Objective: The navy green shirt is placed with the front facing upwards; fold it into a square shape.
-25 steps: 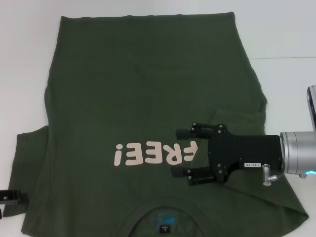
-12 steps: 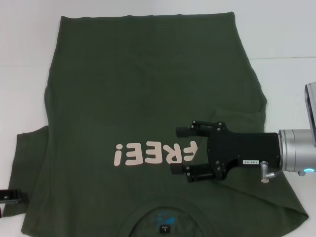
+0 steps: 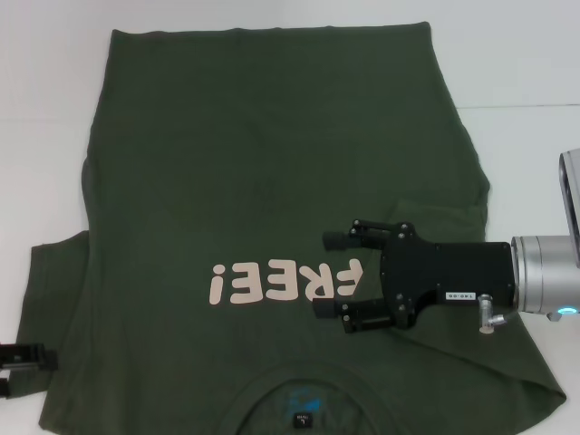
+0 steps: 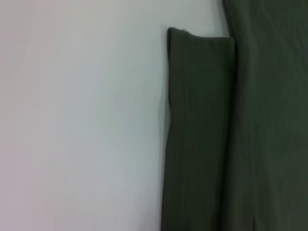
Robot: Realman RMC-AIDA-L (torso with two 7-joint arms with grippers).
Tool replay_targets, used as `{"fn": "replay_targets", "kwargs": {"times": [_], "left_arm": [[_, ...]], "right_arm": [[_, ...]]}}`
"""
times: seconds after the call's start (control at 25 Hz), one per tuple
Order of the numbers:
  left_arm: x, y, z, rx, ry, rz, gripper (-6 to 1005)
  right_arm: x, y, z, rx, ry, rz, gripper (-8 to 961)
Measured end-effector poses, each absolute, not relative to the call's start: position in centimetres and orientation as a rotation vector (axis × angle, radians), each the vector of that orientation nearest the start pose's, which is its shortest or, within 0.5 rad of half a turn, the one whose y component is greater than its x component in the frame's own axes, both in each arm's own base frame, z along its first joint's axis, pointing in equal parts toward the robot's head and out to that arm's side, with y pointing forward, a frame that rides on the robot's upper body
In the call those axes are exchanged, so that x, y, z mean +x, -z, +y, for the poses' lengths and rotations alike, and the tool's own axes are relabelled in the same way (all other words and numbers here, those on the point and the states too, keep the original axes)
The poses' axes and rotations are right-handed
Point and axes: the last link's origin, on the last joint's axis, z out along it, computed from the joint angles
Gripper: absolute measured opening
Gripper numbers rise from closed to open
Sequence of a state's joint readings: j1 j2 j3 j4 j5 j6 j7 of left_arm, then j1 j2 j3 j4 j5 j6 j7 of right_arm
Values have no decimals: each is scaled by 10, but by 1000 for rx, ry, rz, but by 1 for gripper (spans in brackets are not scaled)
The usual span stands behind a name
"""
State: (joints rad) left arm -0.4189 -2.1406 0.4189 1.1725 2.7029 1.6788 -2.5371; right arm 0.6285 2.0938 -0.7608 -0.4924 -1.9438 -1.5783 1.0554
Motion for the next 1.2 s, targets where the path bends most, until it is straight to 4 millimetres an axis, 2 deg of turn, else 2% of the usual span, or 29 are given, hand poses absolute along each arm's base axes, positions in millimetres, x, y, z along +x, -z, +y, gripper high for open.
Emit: {"fn": "replay_targets", "kwargs": {"times": [1.2], "left_arm": [[-349, -78, 273, 2398, -119, 2626, 877]], "right_arm": [[226, 39, 330, -2854, -792, 191, 900]]}}
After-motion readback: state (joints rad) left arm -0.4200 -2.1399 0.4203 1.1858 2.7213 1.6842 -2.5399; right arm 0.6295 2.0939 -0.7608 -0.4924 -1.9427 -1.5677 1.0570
